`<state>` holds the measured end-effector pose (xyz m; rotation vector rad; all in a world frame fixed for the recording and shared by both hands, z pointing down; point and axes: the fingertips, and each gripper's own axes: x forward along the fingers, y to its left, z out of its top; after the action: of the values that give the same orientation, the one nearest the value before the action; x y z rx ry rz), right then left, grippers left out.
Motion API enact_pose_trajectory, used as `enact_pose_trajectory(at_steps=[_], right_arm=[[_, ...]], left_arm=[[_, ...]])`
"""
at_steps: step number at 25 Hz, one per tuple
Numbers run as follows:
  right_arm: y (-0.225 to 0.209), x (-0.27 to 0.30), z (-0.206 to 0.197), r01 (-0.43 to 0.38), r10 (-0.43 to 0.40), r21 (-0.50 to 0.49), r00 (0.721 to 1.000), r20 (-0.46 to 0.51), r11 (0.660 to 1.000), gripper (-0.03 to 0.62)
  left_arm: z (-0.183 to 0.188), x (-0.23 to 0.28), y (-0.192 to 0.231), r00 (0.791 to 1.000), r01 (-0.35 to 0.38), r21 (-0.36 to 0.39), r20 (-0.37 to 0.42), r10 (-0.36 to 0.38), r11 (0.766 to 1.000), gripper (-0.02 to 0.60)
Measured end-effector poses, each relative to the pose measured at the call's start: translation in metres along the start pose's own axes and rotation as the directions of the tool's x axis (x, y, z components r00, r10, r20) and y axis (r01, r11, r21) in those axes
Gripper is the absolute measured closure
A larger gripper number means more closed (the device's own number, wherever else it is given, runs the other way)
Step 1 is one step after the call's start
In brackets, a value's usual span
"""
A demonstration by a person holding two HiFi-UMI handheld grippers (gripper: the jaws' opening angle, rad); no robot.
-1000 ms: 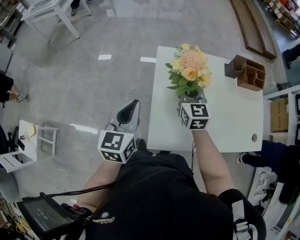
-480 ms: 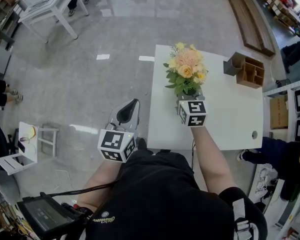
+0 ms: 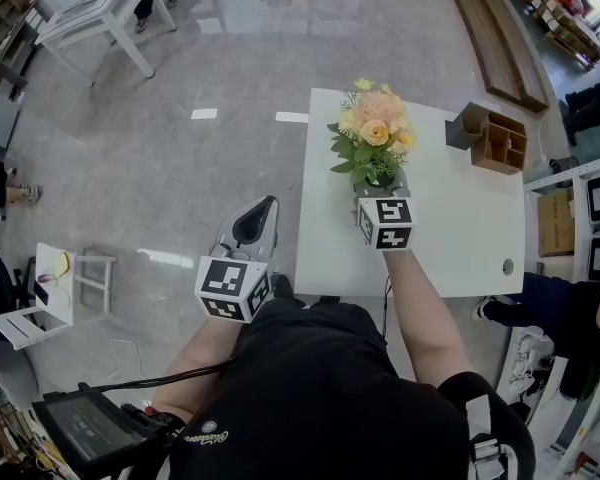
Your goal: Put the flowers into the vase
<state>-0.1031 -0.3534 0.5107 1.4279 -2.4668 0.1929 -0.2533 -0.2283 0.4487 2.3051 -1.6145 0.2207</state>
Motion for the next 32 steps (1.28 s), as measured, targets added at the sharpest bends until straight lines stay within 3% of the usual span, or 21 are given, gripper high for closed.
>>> enact_pose_trajectory(at_steps=[14,32], right_arm=[[0.005,-0.005,-0.001,-0.007,0.007,-0.008,1.000,-0.012,1.000,0.416],[0.008,-0.012,-0.004,-0.005,0.005,-0.002,0.999,-0.042,1.000,0.370]], left_arm=[[-0.001,-0.004,-0.001,1.000,0.008,-0.003,0.008,-0.008,1.000,0.575],[0.001,-0.010,-0.004,0.999,0.020,0.000,0.028,-0.020,1.000,0.575]])
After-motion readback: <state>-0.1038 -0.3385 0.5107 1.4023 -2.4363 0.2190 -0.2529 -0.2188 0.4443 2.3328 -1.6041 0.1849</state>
